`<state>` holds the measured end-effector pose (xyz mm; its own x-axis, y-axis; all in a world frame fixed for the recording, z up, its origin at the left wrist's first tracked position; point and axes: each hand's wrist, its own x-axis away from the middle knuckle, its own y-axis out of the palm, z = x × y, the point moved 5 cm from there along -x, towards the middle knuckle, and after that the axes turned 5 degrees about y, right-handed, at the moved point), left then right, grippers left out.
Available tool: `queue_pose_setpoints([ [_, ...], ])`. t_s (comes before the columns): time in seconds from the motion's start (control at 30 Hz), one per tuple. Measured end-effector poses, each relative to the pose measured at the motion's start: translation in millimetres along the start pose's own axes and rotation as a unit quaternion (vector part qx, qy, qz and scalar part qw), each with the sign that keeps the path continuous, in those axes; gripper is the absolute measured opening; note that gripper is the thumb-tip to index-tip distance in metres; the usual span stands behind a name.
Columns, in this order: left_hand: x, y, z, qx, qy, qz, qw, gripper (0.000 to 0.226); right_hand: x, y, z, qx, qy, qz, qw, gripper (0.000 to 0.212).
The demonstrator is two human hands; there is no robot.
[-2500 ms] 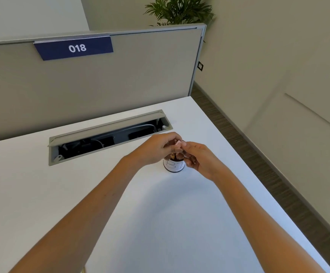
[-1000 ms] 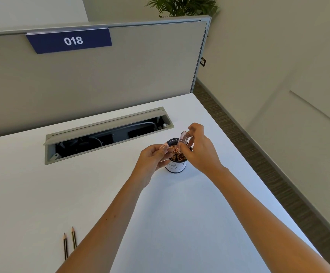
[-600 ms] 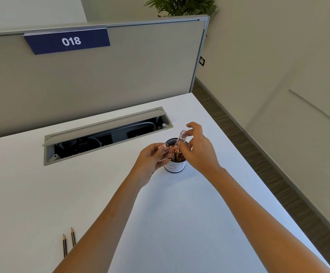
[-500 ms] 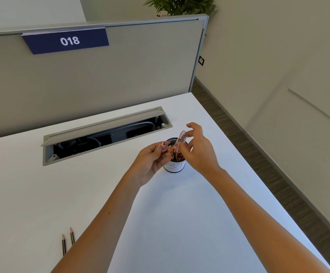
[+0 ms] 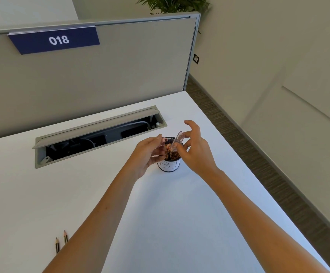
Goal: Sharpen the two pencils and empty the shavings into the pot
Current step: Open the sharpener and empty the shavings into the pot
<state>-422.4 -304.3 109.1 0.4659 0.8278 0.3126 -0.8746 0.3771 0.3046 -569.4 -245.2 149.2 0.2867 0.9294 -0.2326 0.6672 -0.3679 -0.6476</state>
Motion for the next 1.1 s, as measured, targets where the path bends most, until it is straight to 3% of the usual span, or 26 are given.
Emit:
queue_pose_setpoints([
  [0.13, -7, -2, 13, -0.209, 0.086, 0.013, 0.974, 0.019, -4, 0, -8, 0.024, -0.034, -0.022, 0.999, 0.061],
  [0.3, -5, 5, 33, -0.434, 0.206, 0.059, 0.875, 0.029, -9, 4, -12, 0.048, -0.061, -0.046, 0.996, 0.057],
  [0.47, -5, 14, 41, -0.471, 0.284, 0.046, 0.834, 0.017, -9, 8, -12, 0.051, -0.068, -0.048, 0.995, 0.062],
  [0.67, -4, 16, 47, -0.456, 0.327, 0.027, 0.827, 0.032, -13, 9, -13, 0.131, -0.104, -0.08, 0.983, 0.043],
  [0.77, -2, 15, 49, -0.452, 0.335, 0.035, 0.826, 0.035, -16, 3, -13, 0.086, -0.075, -0.074, 0.991, 0.048],
  [0.87, 0, 18, 49, -0.444, 0.346, 0.028, 0.826, 0.034, -16, 1, -16, 0.141, -0.111, -0.081, 0.98, 0.041],
  [1.0, 2, 21, 47, -0.447, 0.337, 0.03, 0.828, 0.034, -16, 1, -12, 0.098, -0.07, -0.064, 0.991, 0.05],
  [1.1, 2, 26, 45, -0.443, 0.344, 0.019, 0.828, 0.031, -12, 5, -12, 0.139, -0.101, -0.08, 0.982, 0.042],
])
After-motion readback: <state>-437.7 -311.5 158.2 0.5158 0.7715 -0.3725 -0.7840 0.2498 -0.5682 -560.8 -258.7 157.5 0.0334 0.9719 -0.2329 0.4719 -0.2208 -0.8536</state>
